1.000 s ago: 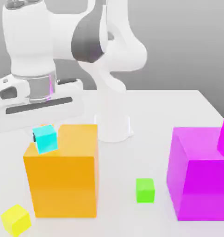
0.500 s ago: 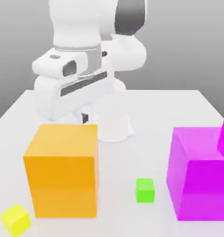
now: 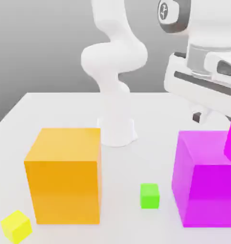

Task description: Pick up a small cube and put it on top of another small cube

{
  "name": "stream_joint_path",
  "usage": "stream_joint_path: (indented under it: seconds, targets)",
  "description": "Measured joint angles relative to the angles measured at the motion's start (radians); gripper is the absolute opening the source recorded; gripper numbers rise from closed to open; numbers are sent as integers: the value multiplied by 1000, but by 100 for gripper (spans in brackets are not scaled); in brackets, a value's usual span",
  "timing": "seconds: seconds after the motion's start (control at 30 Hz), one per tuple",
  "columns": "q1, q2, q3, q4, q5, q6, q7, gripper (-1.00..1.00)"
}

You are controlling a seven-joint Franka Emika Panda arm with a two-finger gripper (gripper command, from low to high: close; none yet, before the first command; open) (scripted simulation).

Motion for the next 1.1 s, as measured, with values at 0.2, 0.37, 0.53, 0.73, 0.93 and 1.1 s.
stream_joint_path:
  seconds: [0.2, 0.37, 0.53, 0.73, 0.93, 1.1]
  targets:
    - [0, 40, 1, -29, 4, 69, -7, 100]
    - [1, 3, 3, -2, 1, 5, -6, 100]
    - [-33, -16, -7, 27, 14, -25, 103, 100]
    - [-108, 124, -62, -100, 91, 219, 336, 100]
    - [-123, 230, -68, -260, 86, 481, 415, 100]
    - [-123, 340, -45, -295, 120, 632, 373, 100]
